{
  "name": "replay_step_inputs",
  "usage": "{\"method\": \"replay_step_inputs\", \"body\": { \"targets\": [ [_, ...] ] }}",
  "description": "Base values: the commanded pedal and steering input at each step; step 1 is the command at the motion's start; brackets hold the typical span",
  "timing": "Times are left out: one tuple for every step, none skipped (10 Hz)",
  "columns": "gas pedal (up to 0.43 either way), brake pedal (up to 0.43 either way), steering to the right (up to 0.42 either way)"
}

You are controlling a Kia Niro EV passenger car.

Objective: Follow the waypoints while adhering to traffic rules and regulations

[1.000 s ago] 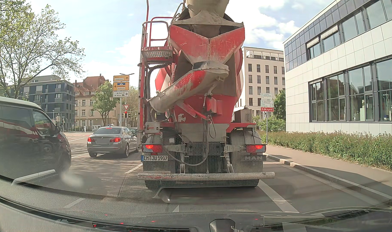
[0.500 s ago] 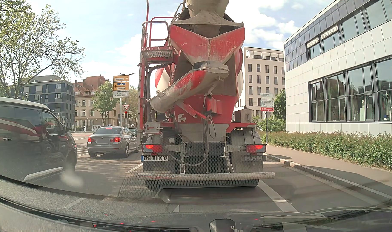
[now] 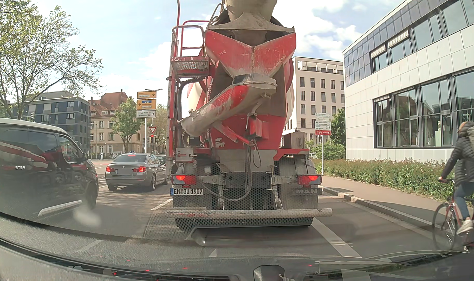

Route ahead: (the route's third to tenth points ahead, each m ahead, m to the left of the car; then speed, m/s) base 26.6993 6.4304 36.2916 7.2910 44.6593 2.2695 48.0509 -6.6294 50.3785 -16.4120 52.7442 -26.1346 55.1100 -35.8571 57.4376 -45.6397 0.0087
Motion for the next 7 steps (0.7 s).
{"method": "replay_step_inputs", "body": {
  "targets": [
    [0.0, 0.238, -0.007],
    [0.0, 0.238, -0.007],
    [0.0, 0.238, -0.006],
    [0.0, 0.232, -0.006],
    [0.0, 0.238, -0.006],
    [0.0, 0.238, -0.006],
    [0.0, 0.238, -0.007]
  ]
}}
